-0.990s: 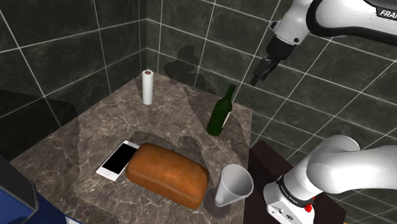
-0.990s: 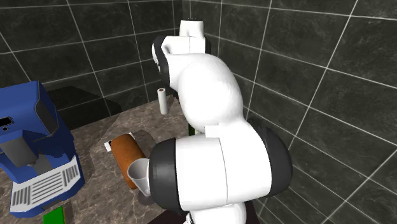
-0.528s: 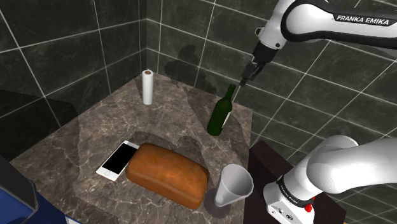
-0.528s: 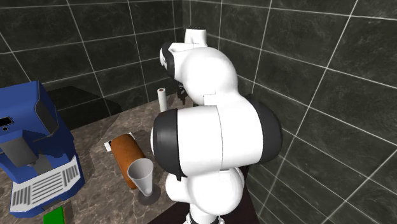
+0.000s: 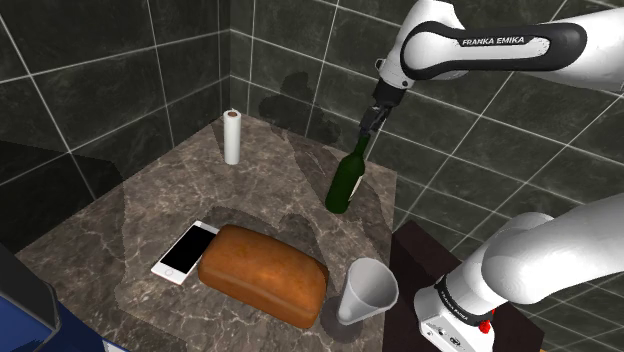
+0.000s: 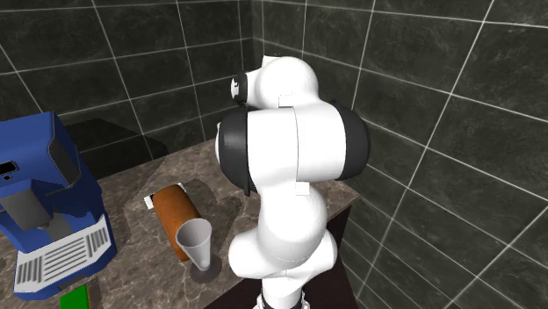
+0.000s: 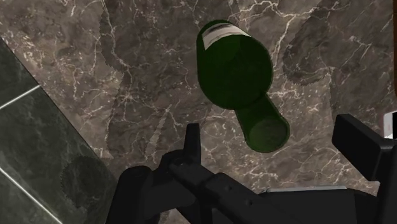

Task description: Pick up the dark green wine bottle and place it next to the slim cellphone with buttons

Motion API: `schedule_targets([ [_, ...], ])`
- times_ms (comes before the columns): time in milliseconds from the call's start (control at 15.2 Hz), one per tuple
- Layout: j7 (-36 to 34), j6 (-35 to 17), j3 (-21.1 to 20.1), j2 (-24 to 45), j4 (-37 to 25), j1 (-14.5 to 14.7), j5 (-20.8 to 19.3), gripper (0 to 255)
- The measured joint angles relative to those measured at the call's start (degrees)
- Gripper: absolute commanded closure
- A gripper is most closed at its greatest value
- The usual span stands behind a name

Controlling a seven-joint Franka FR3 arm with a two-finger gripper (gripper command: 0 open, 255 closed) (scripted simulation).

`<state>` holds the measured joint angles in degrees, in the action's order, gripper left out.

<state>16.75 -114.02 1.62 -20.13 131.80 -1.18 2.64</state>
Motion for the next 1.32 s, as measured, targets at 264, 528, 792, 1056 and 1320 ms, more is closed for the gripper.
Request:
schedule_targets([
  [264,-0.04,-3.22,-0.18,1.0,2.23,0.15,0.14,0],
  [528,0.15,-4.54,-0.09,1.38,3.15,0.12,0.16,0],
  [792,0.18,-4.63,-0.07,1.43,3.17,0.1,0.16,255],
  [1056,0.19,-4.64,-0.07,1.44,3.15,0.11,0.16,255],
  [1320,0.19,-4.64,-0.07,1.45,3.13,0.1,0.16,255],
])
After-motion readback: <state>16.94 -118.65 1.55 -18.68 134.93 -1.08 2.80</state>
